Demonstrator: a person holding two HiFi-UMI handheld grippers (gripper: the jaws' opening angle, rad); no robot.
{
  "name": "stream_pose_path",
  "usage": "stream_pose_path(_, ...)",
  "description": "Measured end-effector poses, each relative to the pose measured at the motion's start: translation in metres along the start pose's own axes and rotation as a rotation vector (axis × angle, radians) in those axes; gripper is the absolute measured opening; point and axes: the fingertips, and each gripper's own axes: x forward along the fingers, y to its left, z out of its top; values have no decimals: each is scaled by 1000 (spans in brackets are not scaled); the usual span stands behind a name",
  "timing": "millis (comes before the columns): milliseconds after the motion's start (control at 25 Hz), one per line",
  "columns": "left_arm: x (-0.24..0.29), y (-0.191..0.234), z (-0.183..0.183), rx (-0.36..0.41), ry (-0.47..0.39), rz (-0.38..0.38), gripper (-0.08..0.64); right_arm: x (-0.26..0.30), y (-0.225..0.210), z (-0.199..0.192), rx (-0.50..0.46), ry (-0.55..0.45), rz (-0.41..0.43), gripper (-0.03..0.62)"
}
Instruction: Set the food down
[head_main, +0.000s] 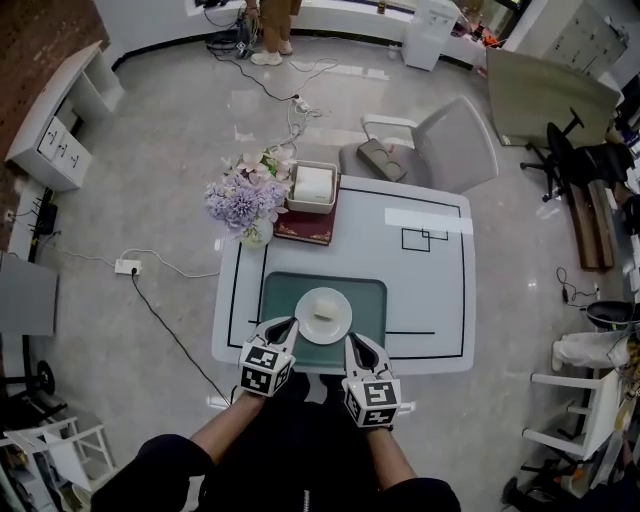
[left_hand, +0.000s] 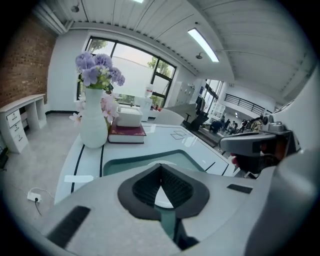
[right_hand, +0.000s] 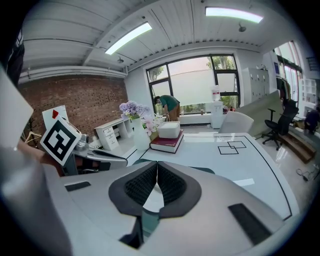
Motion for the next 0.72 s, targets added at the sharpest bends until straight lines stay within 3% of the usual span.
stream_pose_path(400,-38,-14,39,76,-95,-21,6,6,21,11,-10,-10,21,9)
stream_pose_path(720,-44,-13,40,120,-78,-34,6,5,37,14,-29,-22,0,9)
